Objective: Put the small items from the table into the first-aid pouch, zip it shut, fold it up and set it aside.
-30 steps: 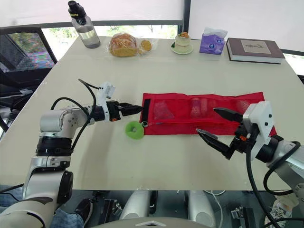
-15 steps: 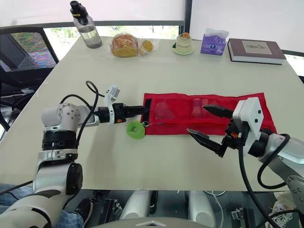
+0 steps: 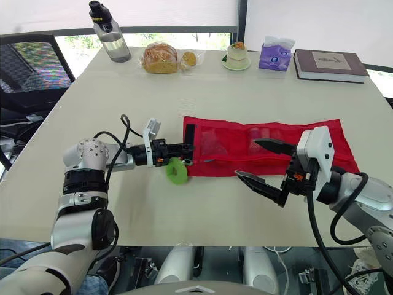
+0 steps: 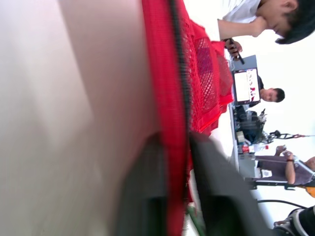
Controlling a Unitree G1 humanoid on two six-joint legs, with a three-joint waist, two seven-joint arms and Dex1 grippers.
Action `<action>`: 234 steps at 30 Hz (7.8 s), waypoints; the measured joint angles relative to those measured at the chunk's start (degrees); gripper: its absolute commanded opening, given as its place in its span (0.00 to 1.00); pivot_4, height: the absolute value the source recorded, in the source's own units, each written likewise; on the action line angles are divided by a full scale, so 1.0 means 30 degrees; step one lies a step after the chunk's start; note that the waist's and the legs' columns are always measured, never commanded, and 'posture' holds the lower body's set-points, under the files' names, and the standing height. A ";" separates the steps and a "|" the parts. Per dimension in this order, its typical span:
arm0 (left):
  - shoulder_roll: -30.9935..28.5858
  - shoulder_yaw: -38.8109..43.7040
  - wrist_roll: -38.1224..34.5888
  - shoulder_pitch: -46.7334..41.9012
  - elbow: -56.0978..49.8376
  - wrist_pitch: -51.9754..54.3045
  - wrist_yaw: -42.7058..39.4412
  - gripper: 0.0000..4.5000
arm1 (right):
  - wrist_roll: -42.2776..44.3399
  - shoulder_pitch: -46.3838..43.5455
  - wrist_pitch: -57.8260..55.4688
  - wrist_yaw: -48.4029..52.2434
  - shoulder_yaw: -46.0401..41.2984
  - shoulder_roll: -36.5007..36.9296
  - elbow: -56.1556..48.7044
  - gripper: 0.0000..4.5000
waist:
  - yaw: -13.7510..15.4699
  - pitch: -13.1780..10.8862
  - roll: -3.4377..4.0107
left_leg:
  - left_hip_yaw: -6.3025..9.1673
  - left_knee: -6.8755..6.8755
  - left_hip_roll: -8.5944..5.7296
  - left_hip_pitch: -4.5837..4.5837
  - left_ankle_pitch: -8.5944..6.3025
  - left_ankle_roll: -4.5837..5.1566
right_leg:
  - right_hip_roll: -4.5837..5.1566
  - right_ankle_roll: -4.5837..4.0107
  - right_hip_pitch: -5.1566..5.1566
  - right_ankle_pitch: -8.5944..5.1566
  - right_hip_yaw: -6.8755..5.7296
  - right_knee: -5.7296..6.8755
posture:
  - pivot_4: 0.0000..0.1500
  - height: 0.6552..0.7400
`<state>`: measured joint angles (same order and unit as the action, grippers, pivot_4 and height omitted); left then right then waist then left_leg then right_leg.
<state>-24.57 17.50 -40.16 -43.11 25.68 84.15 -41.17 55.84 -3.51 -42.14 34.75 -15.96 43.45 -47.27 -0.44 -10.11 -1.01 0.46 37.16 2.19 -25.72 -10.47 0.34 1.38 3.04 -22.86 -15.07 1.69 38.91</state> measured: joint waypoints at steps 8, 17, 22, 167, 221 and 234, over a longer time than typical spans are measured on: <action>-0.0254 -0.0007 -0.0185 -0.0002 0.0432 -0.0009 -0.0385 0.01 | 0.0113 -0.1119 0.0036 -0.0170 0.1331 -0.0349 0.0181 1.00 | -0.0059 0.0000 -0.0001 | 0.0001 -0.0004 0.0003 0.0003 0.0000 0.0000 | -0.0001 -0.0002 -0.0004 0.0000 0.0000 0.0001 | 1.00 1.00; 0.0441 0.0171 -0.0163 -0.0020 0.0778 -0.0280 0.0196 0.01 | -0.3953 -0.4874 0.0692 -0.0461 0.7795 -0.3329 0.3393 1.00 | -0.0042 -0.0003 -0.0013 | -0.0005 0.0002 -0.0001 -0.0008 0.0000 0.0000 | -0.0002 -0.0002 -0.0017 0.0003 -0.0002 0.0001 | 1.00 1.00; 0.1282 0.0324 -0.0168 -0.0214 0.0673 -0.0358 0.0901 0.01 | -0.7645 -0.7692 0.2591 0.1162 1.1424 -0.5005 0.6977 1.00 | 0.0006 -0.0002 -0.0013 | 0.0004 0.0002 -0.0010 -0.0008 0.0001 -0.0001 | 0.0000 -0.0002 -0.0013 0.0003 -0.0012 -0.0001 | 1.00 1.00; -0.6949 -0.4441 0.2222 0.2821 -1.0740 -1.4972 -0.8441 0.99 | 0.0562 0.2063 -0.3824 -1.2117 -0.5264 -1.0188 0.7211 1.00 | -0.0653 -0.0001 -0.0100 | -0.0514 -0.0351 0.0126 0.0296 -0.0009 0.0002 | -0.0039 -0.0064 -0.0076 -0.0040 0.0468 -0.0032 | 1.00 1.00; -0.6708 -0.6067 0.0132 0.2241 -1.3886 -1.4180 -0.8812 1.00 | -0.0467 0.4714 0.1553 -0.6562 -0.4357 -0.1264 0.5567 0.02 | -0.0638 -0.0019 -0.0066 | -0.0552 -0.0344 0.0115 0.0299 -0.0010 0.0004 | -0.0162 0.0010 -0.0103 -0.0099 0.0674 -0.0032 | 1.00 1.00; -0.6742 -0.6783 0.0978 0.1355 -1.2841 -1.4859 -0.9655 1.00 | -0.9496 -0.5249 -0.0452 -0.1680 1.0719 0.4522 0.2985 0.02 | -0.0551 -0.0033 -0.0082 | -0.0504 -0.0260 0.0097 0.0008 -0.0010 0.0003 | -0.0168 0.0017 -0.0323 -0.0037 0.0651 -0.0031 | 1.00 1.00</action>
<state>-44.79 -2.85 -37.23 -39.05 -12.85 39.57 -70.13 27.36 -19.25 -43.49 29.71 16.20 57.02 -38.31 -2.10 -10.21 -1.26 -1.05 36.38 2.48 -25.69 -10.50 0.35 0.87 3.09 -23.83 -15.18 3.64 38.82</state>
